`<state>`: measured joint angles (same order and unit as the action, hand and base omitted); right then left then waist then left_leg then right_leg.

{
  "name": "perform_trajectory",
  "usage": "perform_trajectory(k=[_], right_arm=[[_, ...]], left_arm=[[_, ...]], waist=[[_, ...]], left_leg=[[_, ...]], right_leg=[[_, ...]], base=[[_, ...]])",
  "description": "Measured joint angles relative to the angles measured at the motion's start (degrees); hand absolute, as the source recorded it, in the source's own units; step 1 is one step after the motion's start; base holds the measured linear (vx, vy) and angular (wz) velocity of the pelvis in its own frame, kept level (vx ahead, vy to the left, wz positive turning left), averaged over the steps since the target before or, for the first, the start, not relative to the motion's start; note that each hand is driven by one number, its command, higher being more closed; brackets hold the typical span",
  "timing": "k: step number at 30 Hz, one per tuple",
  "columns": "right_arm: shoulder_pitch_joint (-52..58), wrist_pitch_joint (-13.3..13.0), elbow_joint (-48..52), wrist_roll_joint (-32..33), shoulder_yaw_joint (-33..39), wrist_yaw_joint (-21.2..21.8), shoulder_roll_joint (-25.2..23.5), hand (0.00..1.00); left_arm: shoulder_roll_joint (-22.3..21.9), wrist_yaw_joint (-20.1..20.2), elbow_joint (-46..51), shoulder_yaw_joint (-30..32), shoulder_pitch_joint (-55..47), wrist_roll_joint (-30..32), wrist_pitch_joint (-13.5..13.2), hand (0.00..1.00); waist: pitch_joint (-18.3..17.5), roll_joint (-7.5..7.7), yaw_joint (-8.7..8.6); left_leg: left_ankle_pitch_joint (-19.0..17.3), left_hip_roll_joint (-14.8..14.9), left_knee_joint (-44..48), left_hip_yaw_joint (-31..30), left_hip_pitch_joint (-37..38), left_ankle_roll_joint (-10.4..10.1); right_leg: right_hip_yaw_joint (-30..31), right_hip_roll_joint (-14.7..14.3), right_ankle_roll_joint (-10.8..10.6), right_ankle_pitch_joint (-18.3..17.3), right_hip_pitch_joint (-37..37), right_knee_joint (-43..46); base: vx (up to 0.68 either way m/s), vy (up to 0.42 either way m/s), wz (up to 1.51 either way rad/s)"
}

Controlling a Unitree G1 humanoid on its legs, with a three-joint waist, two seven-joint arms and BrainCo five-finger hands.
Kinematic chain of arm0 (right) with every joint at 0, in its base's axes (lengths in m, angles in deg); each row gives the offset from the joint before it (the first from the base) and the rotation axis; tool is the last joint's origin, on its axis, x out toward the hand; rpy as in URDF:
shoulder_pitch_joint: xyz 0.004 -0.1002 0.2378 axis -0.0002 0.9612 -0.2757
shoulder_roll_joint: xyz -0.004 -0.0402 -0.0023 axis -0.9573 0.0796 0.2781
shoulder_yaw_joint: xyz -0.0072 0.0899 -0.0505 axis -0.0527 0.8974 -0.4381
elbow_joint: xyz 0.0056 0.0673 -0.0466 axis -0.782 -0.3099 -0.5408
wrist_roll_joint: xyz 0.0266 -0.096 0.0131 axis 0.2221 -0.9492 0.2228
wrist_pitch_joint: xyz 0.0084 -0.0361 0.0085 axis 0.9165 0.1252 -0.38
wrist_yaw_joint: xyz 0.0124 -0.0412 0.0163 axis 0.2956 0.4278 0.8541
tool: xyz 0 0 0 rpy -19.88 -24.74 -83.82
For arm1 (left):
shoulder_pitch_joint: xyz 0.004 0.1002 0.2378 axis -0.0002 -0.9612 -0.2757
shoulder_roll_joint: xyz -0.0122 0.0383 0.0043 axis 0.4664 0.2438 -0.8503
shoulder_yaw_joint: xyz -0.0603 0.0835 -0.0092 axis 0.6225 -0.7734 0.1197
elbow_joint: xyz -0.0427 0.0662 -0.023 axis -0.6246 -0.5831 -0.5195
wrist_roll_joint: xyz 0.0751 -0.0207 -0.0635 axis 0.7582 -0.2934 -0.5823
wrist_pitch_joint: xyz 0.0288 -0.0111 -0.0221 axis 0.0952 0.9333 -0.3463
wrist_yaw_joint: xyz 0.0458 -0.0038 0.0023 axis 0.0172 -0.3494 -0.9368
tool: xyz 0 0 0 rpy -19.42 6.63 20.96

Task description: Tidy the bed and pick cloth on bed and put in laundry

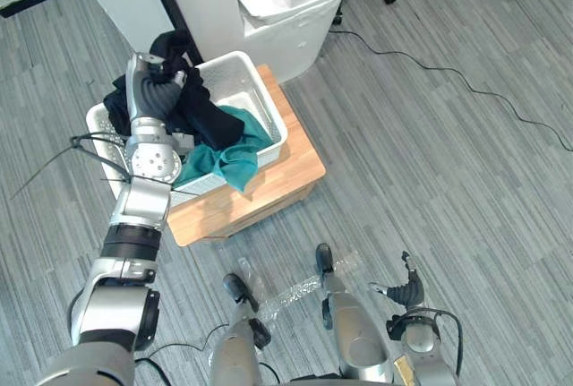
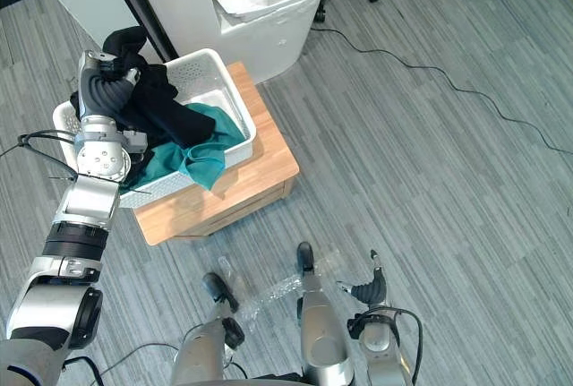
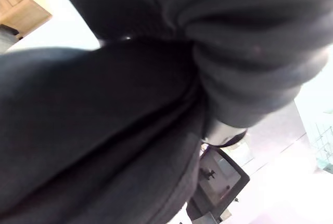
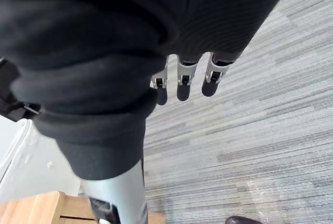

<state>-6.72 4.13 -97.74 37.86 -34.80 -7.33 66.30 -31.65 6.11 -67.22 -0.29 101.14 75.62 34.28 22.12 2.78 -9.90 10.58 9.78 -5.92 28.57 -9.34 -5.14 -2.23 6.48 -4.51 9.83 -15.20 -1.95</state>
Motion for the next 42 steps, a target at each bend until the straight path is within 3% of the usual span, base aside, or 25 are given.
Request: perform_trajectory(k=[13,19,25,32,35,39,42], right_arm=[[-1.3,0.0,-0.7,0.2,-0.6,0.1,0.0,0.0],[-1.1,0.0,-0.7,0.2,-0.4,0.5,0.2,0.0],[-0.8,0.0,-1.9,0.2,1.0,0.7,1.2,0.0],[-0.6,0.7,-6.6,0.2,2.3,1.9,1.3,0.0],[-0.6,0.8,-9.6,0.3,4.5,3.4,1.3,0.0],[-0.7,0.9,-13.3,0.4,4.4,4.7,2.2,0.0],[-1.9,1.0,-16.2,1.6,4.3,5.6,2.2,0.0]], left_arm=[[2.3,1.3,-1.4,0.3,5.2,-8.1,0.0,0.0],[4.5,1.2,6.6,1.0,3.6,-13.8,-2.5,0.0],[4.1,2.8,16.7,3.3,-5.3,-14.8,-4.7,0.0],[-6.5,8.1,22.1,8.3,-28.7,-25.7,-7.3,0.0],[-14.4,10.5,22.1,8.0,-40.2,-28.3,-7.0,0.0],[-18.8,13.5,19.2,6.6,-49.7,-31.4,-5.6,0.0],[-21.7,14.2,11.0,5.9,-52.6,-31.0,-3.8,0.0]], waist=[[1.0,0.02,1.33],[1.0,-0.06,1.88],[1.3,-0.84,2.66],[0.5,-1.54,3.39],[-2.1,-3.19,4.48],[-5.3,-4.06,6.4],[-7.8,-4.85,7.23]], left_leg=[[0.2,-0.1,0.0,-1.7,0.9,0.3],[0.0,-0.1,0.0,-1.7,2.3,0.0],[-0.3,-0.1,0.0,-2.0,3.4,-0.2],[-1.5,-0.3,0.0,-3.6,5.7,-0.6],[-2.1,-0.8,0.0,-4.4,6.8,-0.1],[-2.9,-0.8,0.0,-5.0,10.0,-0.2],[-3.5,-0.8,0.0,-5.4,11.6,-0.5]], right_leg=[[-2.2,0.2,-0.3,0.1,2.0,0.0],[-2.5,0.3,0.3,-0.7,3.8,0.0],[-2.8,0.3,-0.3,-1.4,5.1,-0.1],[-4.5,0.5,-0.6,-2.5,8.7,-0.5],[-5.6,0.8,-0.9,-3.3,10.6,-0.8],[-6.8,0.9,-1.1,-4.9,14.3,-0.9],[-7.3,0.8,-1.2,-5.9,16.1,-0.7]], base=[[0.0,-0.008,0.06],[-0.01,-0.004,0.06],[-0.01,-0.008,0.04],[0.02,-0.017,0.13],[0.08,-0.007,0.16],[0.1,-0.003,0.16],[0.07,-0.011,0.07]])
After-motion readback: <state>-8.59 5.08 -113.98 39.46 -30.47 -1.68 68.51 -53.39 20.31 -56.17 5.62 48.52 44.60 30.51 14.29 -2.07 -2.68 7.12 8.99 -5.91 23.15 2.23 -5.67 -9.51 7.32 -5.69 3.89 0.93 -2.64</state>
